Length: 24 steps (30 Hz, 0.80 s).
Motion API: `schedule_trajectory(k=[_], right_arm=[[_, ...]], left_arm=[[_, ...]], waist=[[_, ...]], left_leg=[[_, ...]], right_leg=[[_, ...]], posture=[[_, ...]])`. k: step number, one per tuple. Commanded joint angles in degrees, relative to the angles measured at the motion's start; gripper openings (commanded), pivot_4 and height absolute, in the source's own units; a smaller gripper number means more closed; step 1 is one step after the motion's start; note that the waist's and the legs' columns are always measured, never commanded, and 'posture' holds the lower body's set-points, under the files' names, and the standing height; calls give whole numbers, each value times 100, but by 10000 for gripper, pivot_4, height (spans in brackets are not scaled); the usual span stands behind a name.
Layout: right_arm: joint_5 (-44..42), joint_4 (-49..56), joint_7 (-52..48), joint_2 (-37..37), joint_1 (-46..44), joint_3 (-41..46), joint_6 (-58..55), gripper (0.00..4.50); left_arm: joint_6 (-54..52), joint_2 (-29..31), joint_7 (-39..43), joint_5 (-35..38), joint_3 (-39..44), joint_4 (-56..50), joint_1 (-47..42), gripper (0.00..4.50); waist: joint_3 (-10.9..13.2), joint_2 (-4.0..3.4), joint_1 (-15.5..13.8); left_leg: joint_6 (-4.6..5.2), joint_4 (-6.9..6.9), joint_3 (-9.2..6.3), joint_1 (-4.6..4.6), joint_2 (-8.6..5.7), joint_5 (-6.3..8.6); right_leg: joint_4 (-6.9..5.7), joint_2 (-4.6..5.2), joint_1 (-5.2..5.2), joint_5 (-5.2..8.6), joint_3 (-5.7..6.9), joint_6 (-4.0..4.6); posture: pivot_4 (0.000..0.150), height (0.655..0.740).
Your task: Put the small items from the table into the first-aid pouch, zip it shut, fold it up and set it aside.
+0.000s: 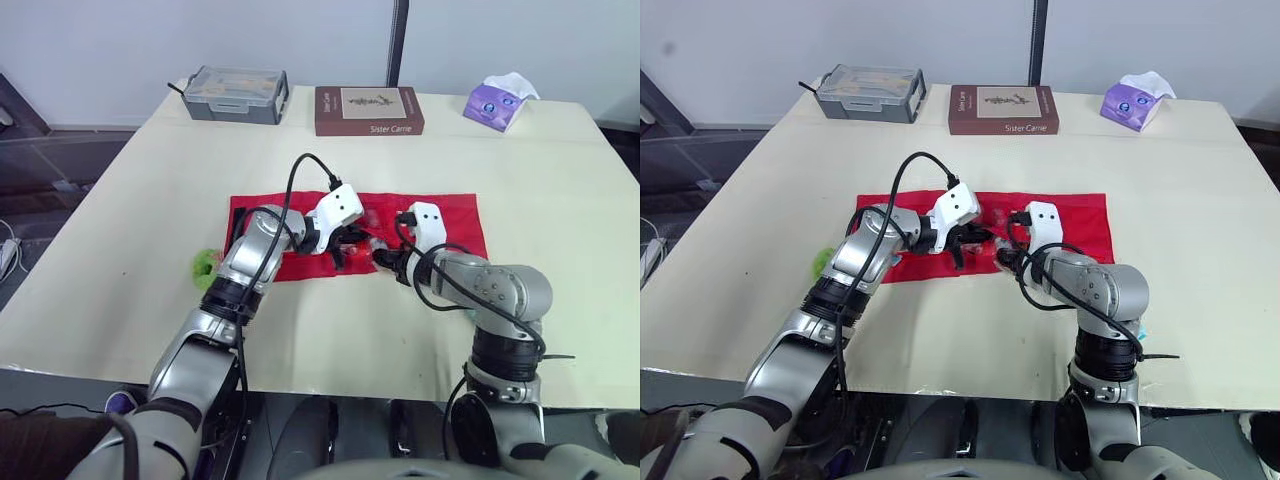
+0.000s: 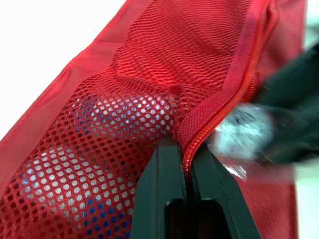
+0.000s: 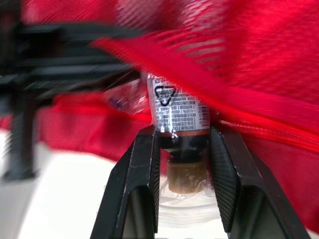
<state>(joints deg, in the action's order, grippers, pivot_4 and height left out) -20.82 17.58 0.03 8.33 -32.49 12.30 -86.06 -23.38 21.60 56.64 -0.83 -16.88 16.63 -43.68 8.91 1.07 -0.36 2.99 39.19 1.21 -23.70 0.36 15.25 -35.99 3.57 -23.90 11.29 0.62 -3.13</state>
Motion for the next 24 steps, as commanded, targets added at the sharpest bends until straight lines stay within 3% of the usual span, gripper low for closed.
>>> schedule_trajectory(k=[1, 10, 18, 24], right_arm=[[15, 55, 385, 822, -347, 545, 305, 8886], [-616, -374, 892, 1130, -470, 855, 745, 8886], [-480, -1055, 646, 188, -578, -443, 1344, 8885], [-332, -1047, -114, -493, -617, -1513, 1361, 8885]], left_arm=[[-20, 19, 72, 64, -29, -212, 12, 0], [113, 76, 167, 36, -170, -81, -13, 0], [320, 145, 327, 27, -279, 23, -18, 0], [437, 172, 365, -9, -279, 178, -40, 0]], waist=[[0, -1, 11], [-1, -5, 114], [-5, -11, 209], [-4, -12, 249]], left_leg=[[0, 0, 0, 0, 0, 0], [2, -4, -1, 2, 2, 1], [3, -8, 6, 13, 7, 2], [3, -12, 6, 8, 8, 2]], right_leg=[[0, 0, 0, 0, 0, 0], [0, -1, 0, 0, 0, 0], [-6, -7, 0, 1, -9, 0], [-1, -5, -3, 1, -8, 1]], posture=[[1500, 7400], [1500, 7400], [1500, 7400], [1500, 7400]])
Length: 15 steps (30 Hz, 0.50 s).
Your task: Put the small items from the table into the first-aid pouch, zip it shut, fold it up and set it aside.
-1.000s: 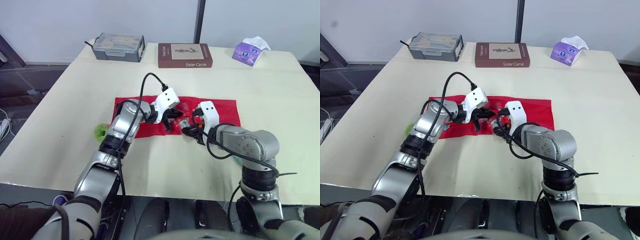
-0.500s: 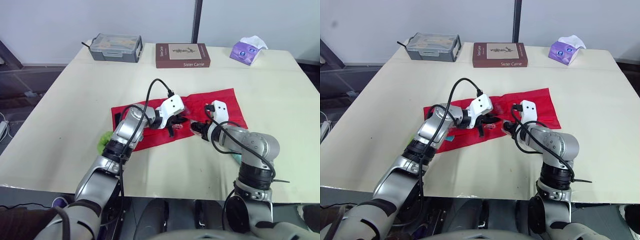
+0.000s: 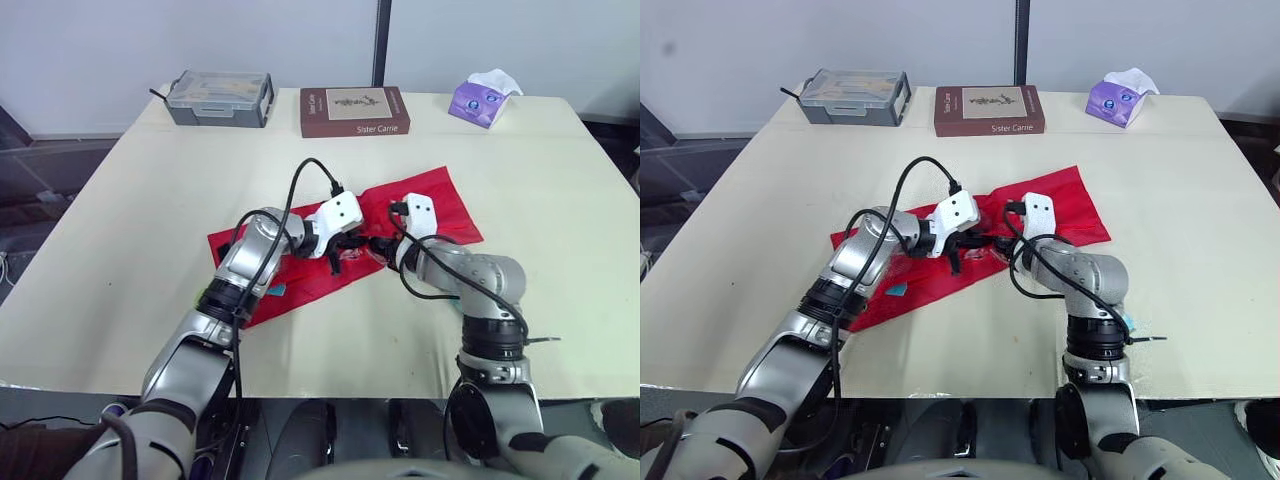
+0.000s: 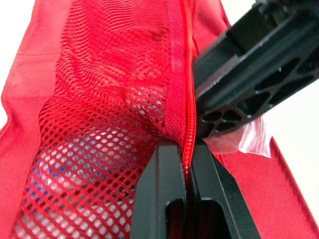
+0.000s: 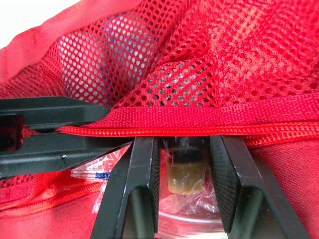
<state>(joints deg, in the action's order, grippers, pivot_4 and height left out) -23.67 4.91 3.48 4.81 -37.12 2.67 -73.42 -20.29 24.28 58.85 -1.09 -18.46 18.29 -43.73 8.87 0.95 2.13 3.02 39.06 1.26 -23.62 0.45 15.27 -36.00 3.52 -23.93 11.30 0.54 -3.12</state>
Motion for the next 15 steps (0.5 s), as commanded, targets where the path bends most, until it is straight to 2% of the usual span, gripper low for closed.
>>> schedule_trajectory(k=[1, 6, 15], right_arm=[[-34, 253, -492, -165, -121, -584, 91, 8885], [-26, 611, -456, -187, 87, -304, -38, 8884], [19, 1061, 333, 695, 231, 1001, -275, 8884]], left_arm=[[135, -101, 143, 14, -116, 28, -42, 0], [228, -99, 120, -10, -87, 170, -64, 0], [312, -100, 128, -26, -64, 303, -110, 0]], waist=[[0, 0, 1], [0, 0, -9], [1, -2, -54]], left_leg=[[0, 0, 0, -1, 0, 0], [1, 0, -1, -1, 7, 0], [1, 0, -3, -5, 9, 0]], right_leg=[[2, 1, 0, 0, 0, 0], [2, 2, 1, 0, 1, -1], [2, 6, -1, 0, 3, -1]], posture=[[1500, 7400], [1500, 7400], [1500, 7400]])
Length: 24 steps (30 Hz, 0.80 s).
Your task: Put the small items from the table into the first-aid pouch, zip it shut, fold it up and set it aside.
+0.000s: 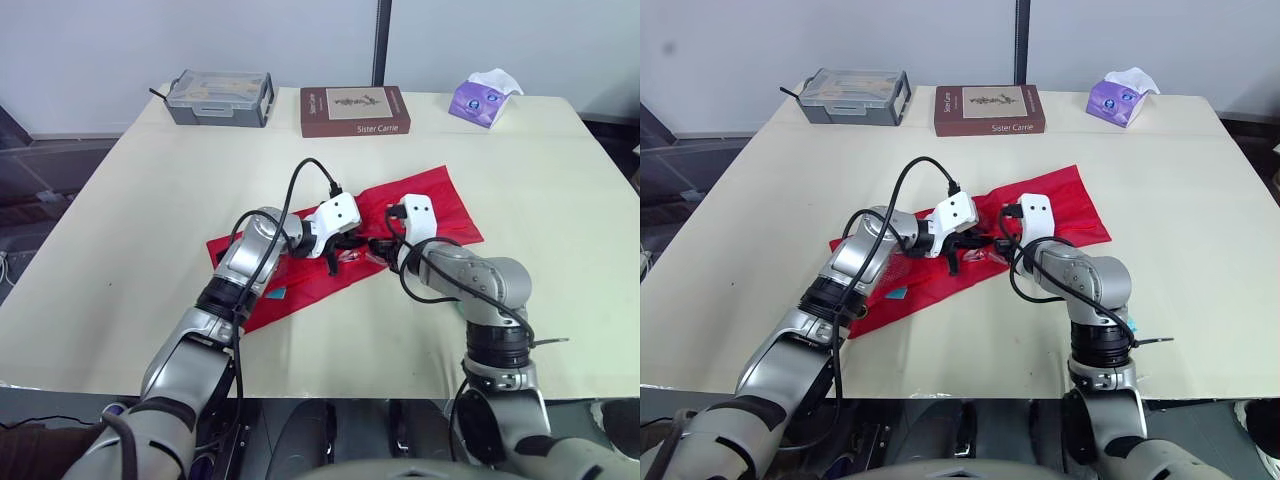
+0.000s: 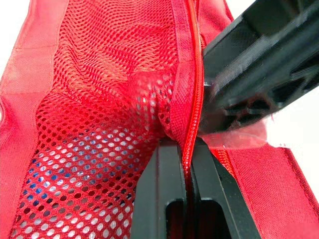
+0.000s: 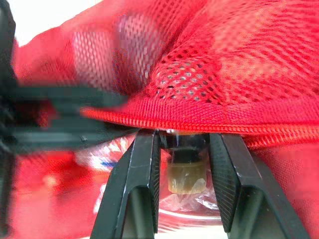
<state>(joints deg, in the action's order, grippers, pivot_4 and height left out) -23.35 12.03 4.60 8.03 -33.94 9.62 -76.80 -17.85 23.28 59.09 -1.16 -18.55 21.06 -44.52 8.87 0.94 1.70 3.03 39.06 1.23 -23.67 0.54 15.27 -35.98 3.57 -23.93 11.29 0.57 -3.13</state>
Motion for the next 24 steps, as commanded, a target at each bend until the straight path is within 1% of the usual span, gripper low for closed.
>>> schedule_trajectory(k=[1, 3, 6, 8, 9, 10, 12, 16, 18, 20, 21, 22, 23, 24], right_arm=[[1, 325, 236, 338, -99, 283, 75, 8884], [106, 175, 152, 92, -109, -57, 197, 8885], [331, -139, -256, -422, -118, -890, 507, 8884], [440, -187, -524, -726, -79, -1281, 715, 19522], [429, 1, -691, -933, 1, -1453, 751, 20572], [350, 299, -883, -1146, 107, -1569, 735, 25063], [239, 794, -1247, -1552, 275, -1794, 790, 30771], [-9, 2010, -2205, -2889, 724, -2205, 847, 30771], [-39, 2169, -2368, -3178, 843, -2230, 905, 30771], [-34, 2136, -2384, -3238, 883, -2206, 937, 30771], [-15, 2097, -2437, -3259, 888, -2263, 998, 25681], [6, 2063, -2480, -3265, 890, -2333, 1038, 22009], [65, 1979, -2490, -3235, 873, -2428, 1108, 16249], [121, 1883, -2488, -3192, 845, -2507, 1168, 12073]], left_arm=[[80, -3, 115, -20, -57, 39, -36, 0], [126, -4, 160, -20, -70, 72, -53, 0], [201, -12, 216, -20, -84, 135, -84, 0], [253, -29, 225, -36, -80, 228, -139, 0], [283, -32, 234, -41, -71, 298, -181, 0], [327, -28, 246, -49, -60, 386, -226, 0], [404, -24, 272, -66, -38, 524, -289, 0], [675, -48, 345, -130, -5, 1043, -572, 0], [833, -73, 388, -158, -2, 1261, -688, 0], [973, -89, 428, -183, -6, 1429, -765, 0], [1026, -103, 448, -193, -5, 1499, -800, 0], [1067, -117, 465, -203, -2, 1549, -825, 0], [1108, -132, 485, -216, -1, 1582, -842, 0], [1143, -142, 505, -226, 2, 1604, -852, 0]], waist=[[0, 0, -15], [0, -1, -8], [0, -1, 4], [0, -1, 14], [0, 0, 16], [0, 0, 16], [0, 0, 4], [2, 0, -37], [1, 2, -52], [1, 2, -43], [1, 1, -47], [1, 1, -64], [1, 1, -73], [1, 2, -84]], left_leg=[[0, 0, 0, 0, 0, 0], [0, 0, 1, 0, 0, 0], [0, 0, 1, 1, -2, 0], [0, 0, 1, 2, -3, 0], [0, 0, 1, 1, -3, 0], [0, 0, 2, 2, -4, 0], [0, 0, 0, 2, -4, 0], [2, 0, 0, -3, -3, 1], [3, 1, -1, -3, -2, 2], [3, 1, 5, 1, -2, 2], [3, 1, 5, 2, -1, 2], [3, 1, 3, 1, 3, 2], [3, 1, 0, 1, 5, 2], [3, 1, 0, 0, 6, 2]], right_leg=[[1, 1, 0, 0, 0, 0], [1, 1, 0, 0, 0, 0], [0, -1, 0, 0, 0, 0], [0, -2, 0, 0, 0, 0], [0, -2, 0, 0, 0, 0], [1, -1, 1, 0, -1, 0], [1, -1, 1, 1, 0, 0], [8, 1, 1, 1, 1, -1], [11, 2, 2, 2, 2, -2], [11, -5, 2, 3, -1, -3], [11, -14, 2, 3, -2, -2], [11, -21, 1, 3, -1, -1], [11, -25, 0, 3, -1, 0], [11, -26, 0, 3, -1, 1]], posture=[[1500, 7400], [1500, 7400], [1500, 7400], [1500, 7400], [1500, 7400], [1500, 7400], [1500, 7400], [1500, 7400], [1500, 7400], [1500, 7400], [1500, 7400], [1500, 7400], [1500, 7400], [1500, 7400]])
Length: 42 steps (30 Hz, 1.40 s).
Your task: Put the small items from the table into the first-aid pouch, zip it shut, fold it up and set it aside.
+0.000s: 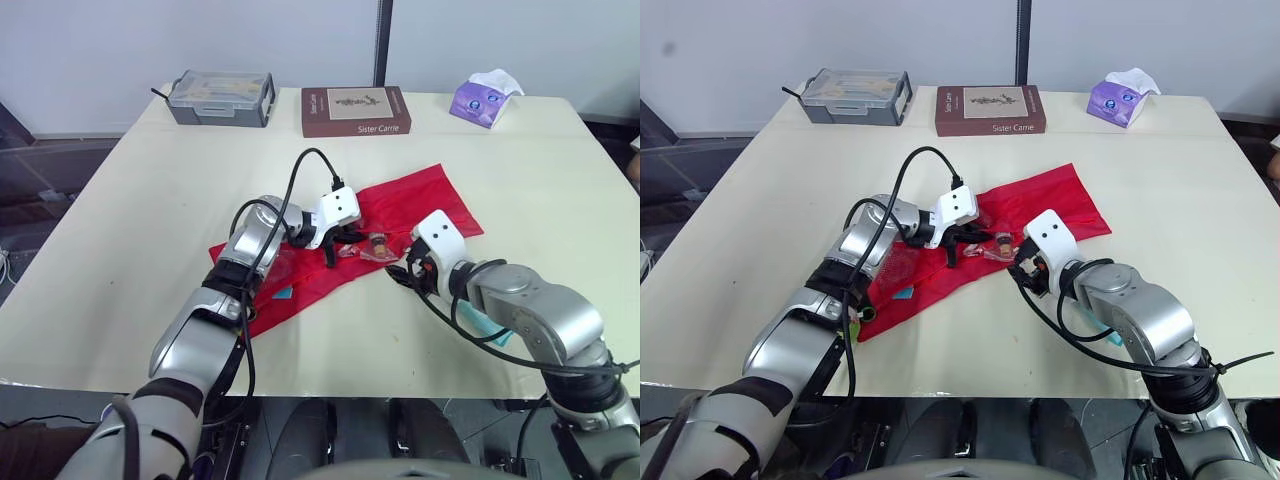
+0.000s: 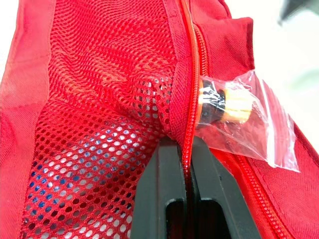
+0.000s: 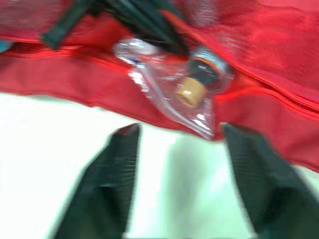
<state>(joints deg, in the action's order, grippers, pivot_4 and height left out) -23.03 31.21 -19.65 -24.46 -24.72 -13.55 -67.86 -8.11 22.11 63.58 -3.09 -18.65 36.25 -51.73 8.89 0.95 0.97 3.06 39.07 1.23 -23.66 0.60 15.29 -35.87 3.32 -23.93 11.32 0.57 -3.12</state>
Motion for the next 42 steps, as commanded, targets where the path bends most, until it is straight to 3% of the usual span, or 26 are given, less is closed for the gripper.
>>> schedule_trajectory(k=[1, 2, 3, 23, 36, 42], right_arm=[[150, -144, -57, 89, -120, -285, 323, 6411], [217, -246, -54, 103, -166, -383, 377, 1387], [294, -373, -32, 134, -214, -461, 434, 292], [1586, -2740, 258, 814, -1276, -522, 1896, 292], [1427, -1373, 112, 654, -889, -138, 968, 292], [1465, -1459, 163, 833, -811, -198, 953, 292]], left_arm=[[190, -31, 71, -39, 13, 90, -134, 0], [205, -36, 83, -45, 15, 96, -137, 0], [225, -36, 99, -52, 12, 96, -136, 0], [661, 115, 426, -213, -169, -249, 149, 0], [936, 176, 488, -385, -182, 107, 0, 0], [1157, 101, 634, -410, -209, 372, -152, 0]], waist=[[0, 0, -15], [0, 0, -17], [0, 0, -20], [1, -1, -15], [1, -1, -21], [0, -1, -21]], left_leg=[[0, 0, 1, -1, 0, 0], [0, 0, 2, -2, 0, 0], [0, 1, 3, -2, -1, 0], [0, 4, 4, -3, -1, 0], [0, 4, 4, -4, -2, 0], [0, 4, 4, -3, -3, 0]], right_leg=[[1, 0, 0, 0, 0, 1], [1, 1, 0, 0, 0, 1], [1, 3, 0, 0, -2, 0], [-1, 4, 0, -1, -3, 0], [-1, 6, 0, -1, -2, 0], [-2, 5, 0, -1, -1, 1]], posture=[[1500, 7400], [1500, 7400], [1500, 7400], [1500, 7400], [1500, 7400], [1500, 7400]])
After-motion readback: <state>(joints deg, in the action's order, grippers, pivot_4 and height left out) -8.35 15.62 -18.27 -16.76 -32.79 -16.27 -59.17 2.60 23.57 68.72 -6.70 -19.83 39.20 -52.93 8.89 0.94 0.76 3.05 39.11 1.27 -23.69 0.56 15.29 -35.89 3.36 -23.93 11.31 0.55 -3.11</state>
